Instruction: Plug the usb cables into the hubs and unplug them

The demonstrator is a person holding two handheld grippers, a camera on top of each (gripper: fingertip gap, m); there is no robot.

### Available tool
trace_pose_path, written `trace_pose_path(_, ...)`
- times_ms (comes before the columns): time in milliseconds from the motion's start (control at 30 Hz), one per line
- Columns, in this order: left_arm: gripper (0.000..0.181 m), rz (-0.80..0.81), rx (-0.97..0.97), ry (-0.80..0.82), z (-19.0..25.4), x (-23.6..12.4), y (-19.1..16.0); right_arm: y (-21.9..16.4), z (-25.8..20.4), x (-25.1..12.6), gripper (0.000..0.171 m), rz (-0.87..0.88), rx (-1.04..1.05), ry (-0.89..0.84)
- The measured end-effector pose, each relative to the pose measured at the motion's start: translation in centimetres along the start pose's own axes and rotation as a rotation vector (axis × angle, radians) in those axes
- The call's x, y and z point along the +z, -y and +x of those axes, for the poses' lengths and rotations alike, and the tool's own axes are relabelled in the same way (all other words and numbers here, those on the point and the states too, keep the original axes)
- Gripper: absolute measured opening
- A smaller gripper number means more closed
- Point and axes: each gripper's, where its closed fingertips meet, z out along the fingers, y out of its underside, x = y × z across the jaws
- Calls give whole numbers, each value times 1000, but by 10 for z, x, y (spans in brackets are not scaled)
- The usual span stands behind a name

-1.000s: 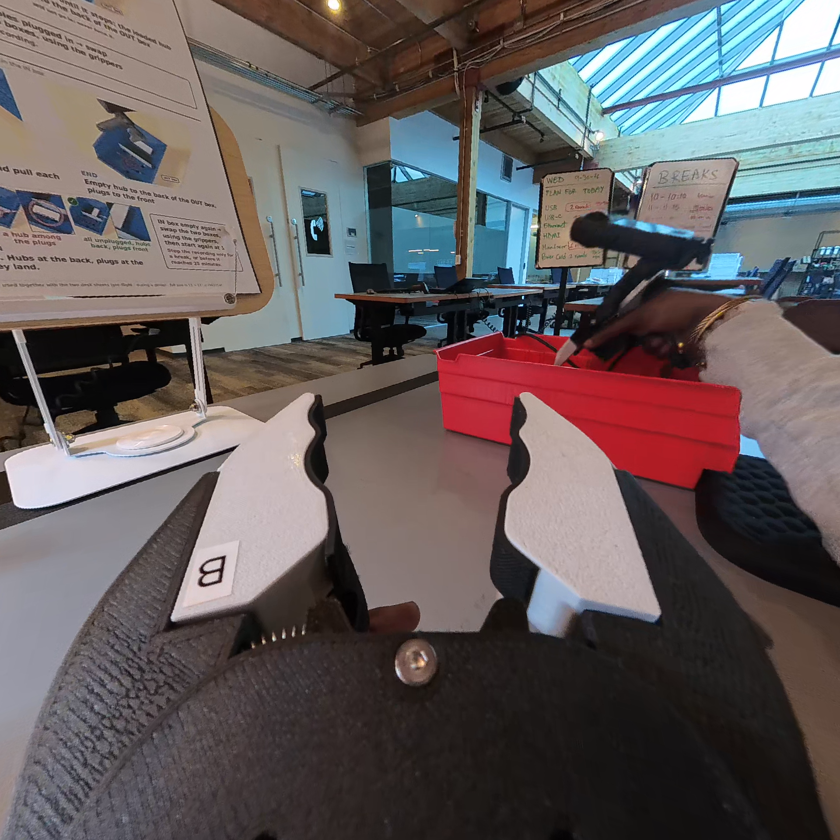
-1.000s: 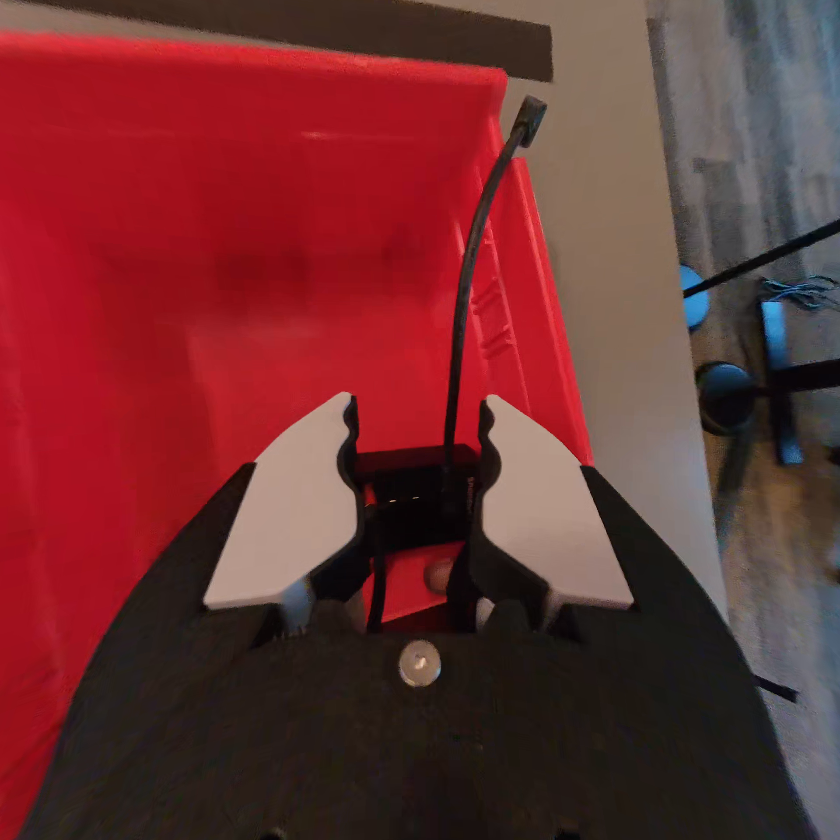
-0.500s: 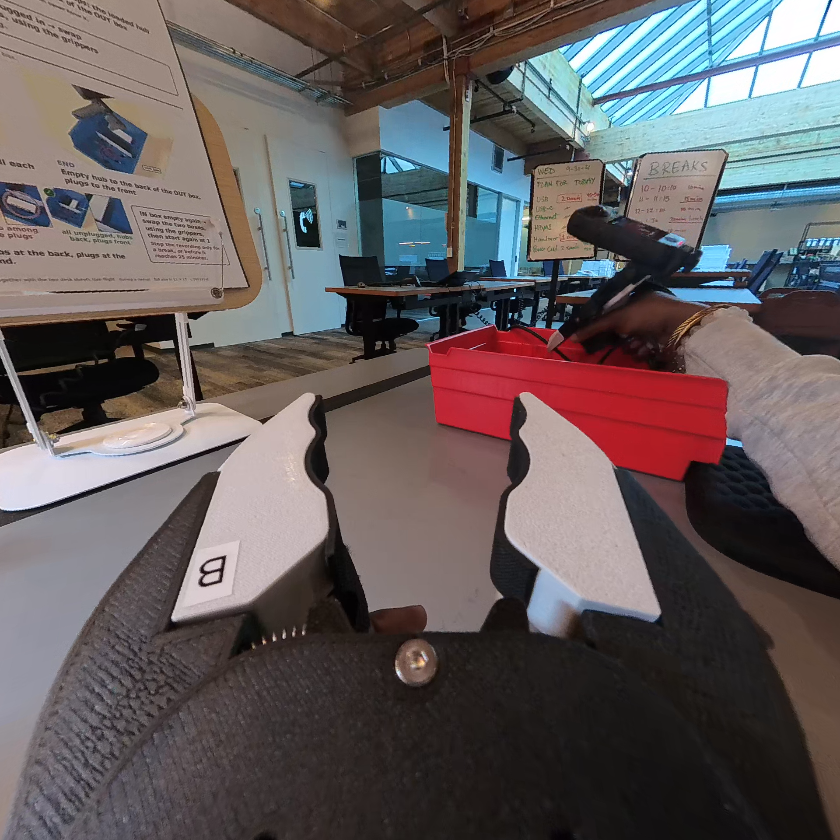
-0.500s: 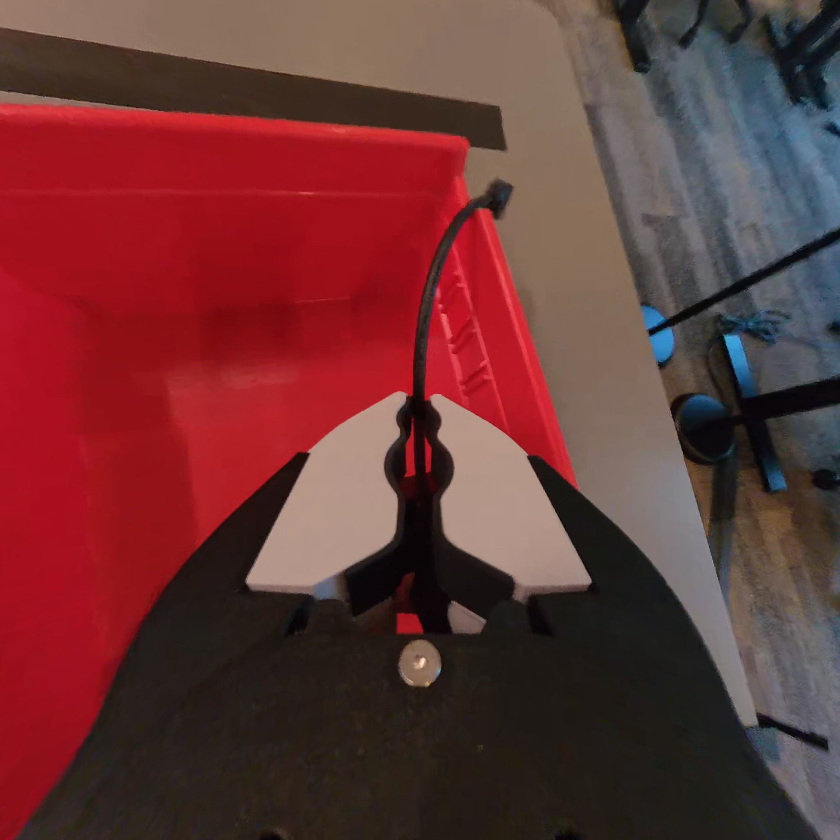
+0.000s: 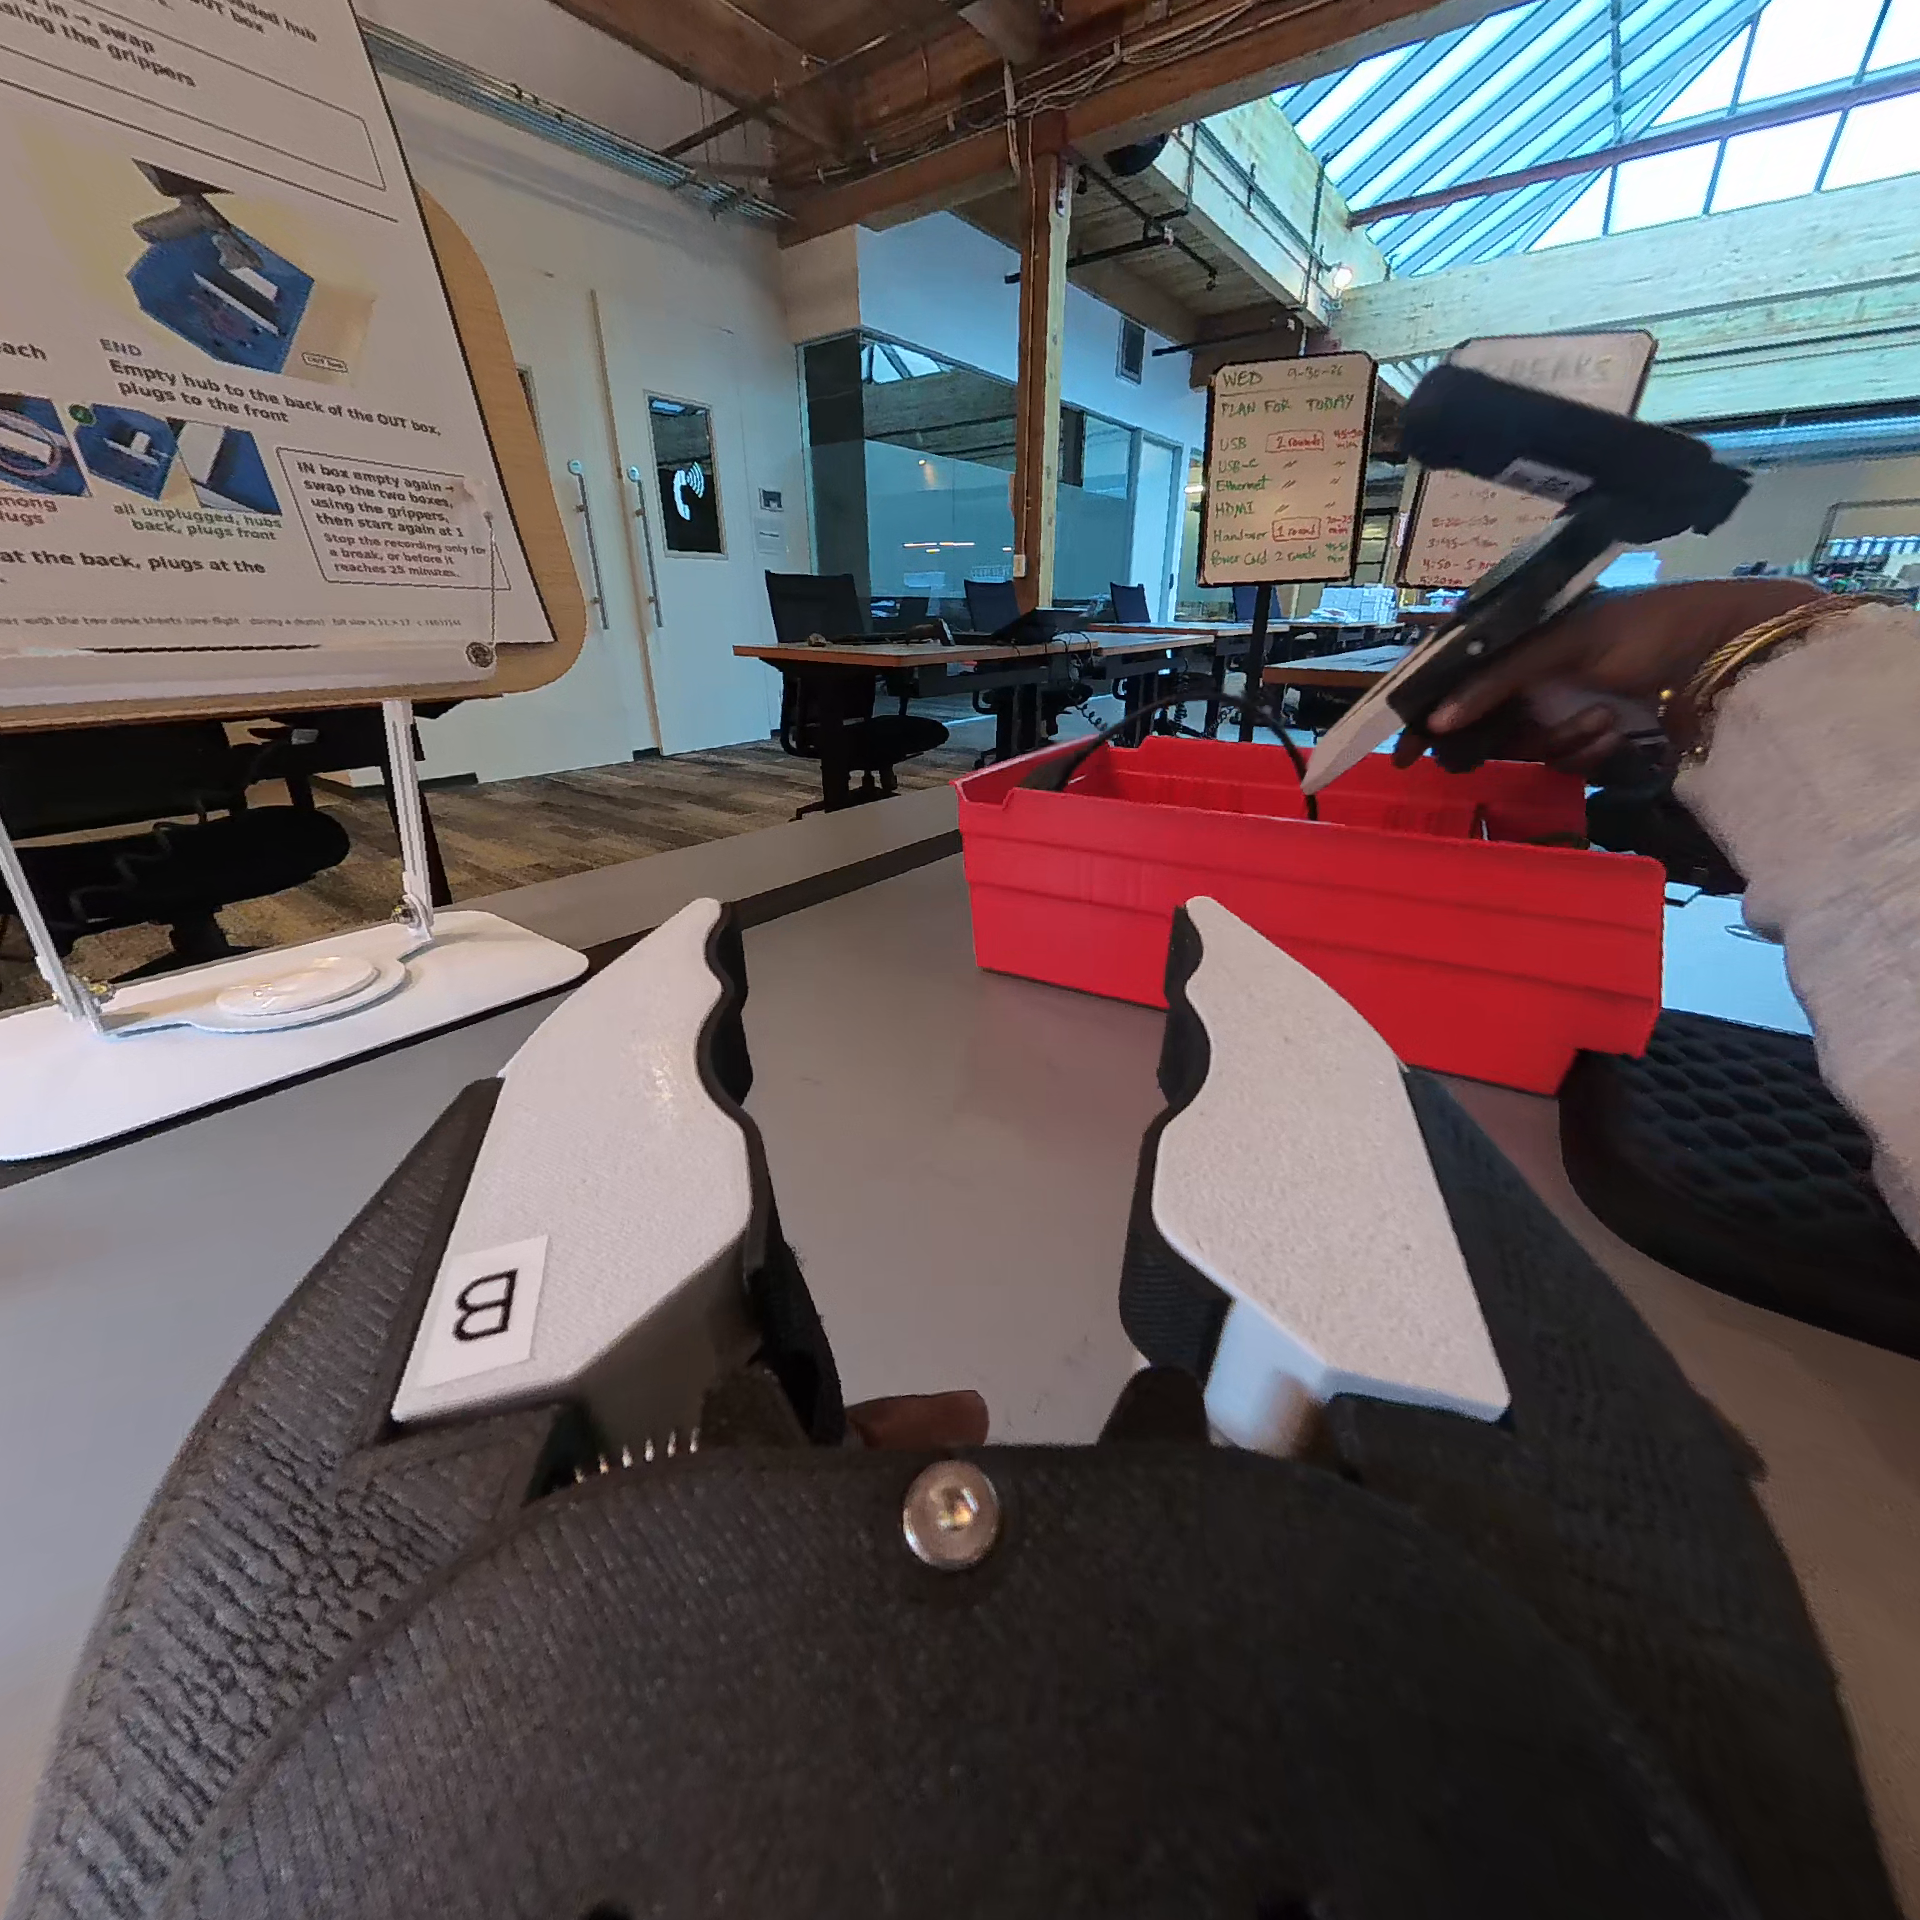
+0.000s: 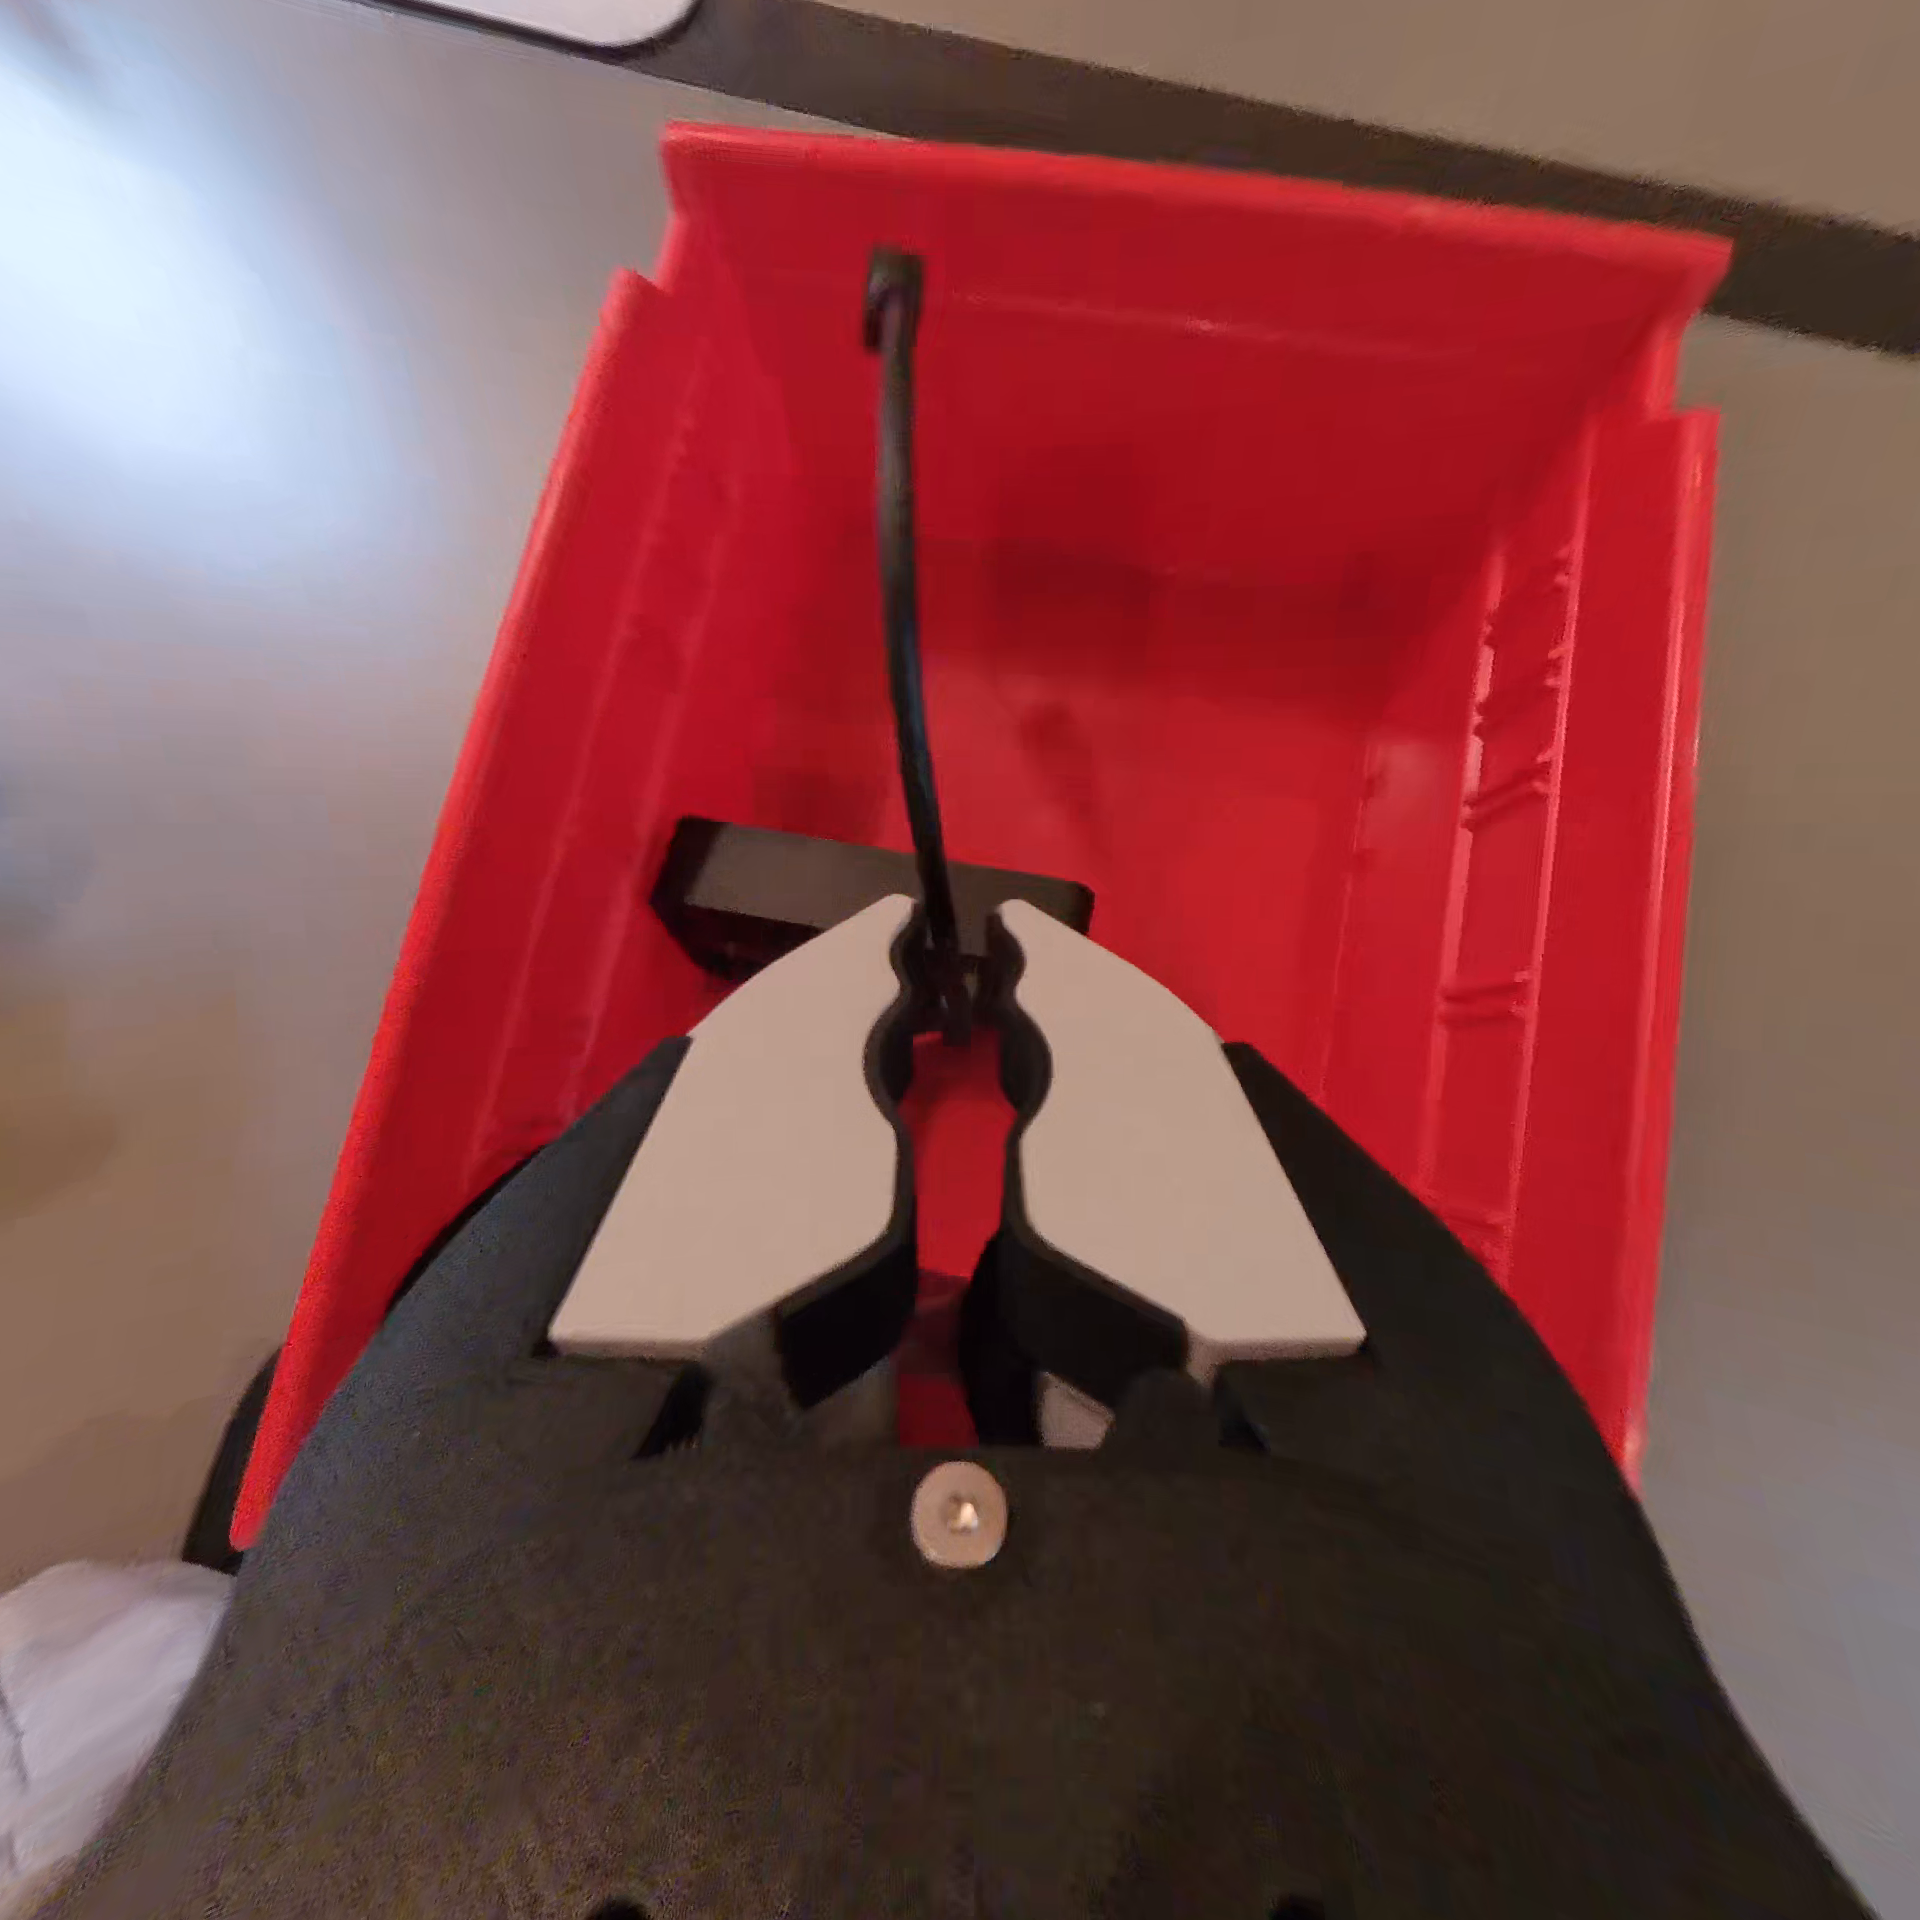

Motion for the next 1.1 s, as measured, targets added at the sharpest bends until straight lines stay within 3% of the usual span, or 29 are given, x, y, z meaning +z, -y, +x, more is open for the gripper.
trace_pose_path(33,78,1,2,-2,0,0,0,1,2,2,18,3,32,0)
trace_pose_path(233,76,-16,27,-17,4,1,-3,39,29,-33,57,241,33,-207)
trace_pose_path(400,76,-24,69,-39,10,2,-5,107,14,-118,56,874,-170,-391)
trace_pose_path(467,76,-26,92,-45,13,2,-5,121,-3,-149,71,1081,-221,-384)
trace_pose_path(567,76,-19,110,-56,16,2,-3,133,-22,-183,128,1290,-127,-214)
trace_pose_path(633,76,-11,108,-62,18,2,-1,135,-28,-219,146,1493,-63,-147)
trace_pose_path(767,77,-5,105,-61,19,2,2,115,-36,-285,146,1841,57,58)
trace_pose_path(867,77,-3,95,-71,20,1,8,100,-39,-306,146,1907,41,84)
trace_pose_path(967,77,20,42,-142,30,-6,47,88,-41,-321,146,1940,11,45)
trace_pose_path(1100,73,-42,-30,-399,49,-50,114,76,-43,-339,146,2007,16,34)
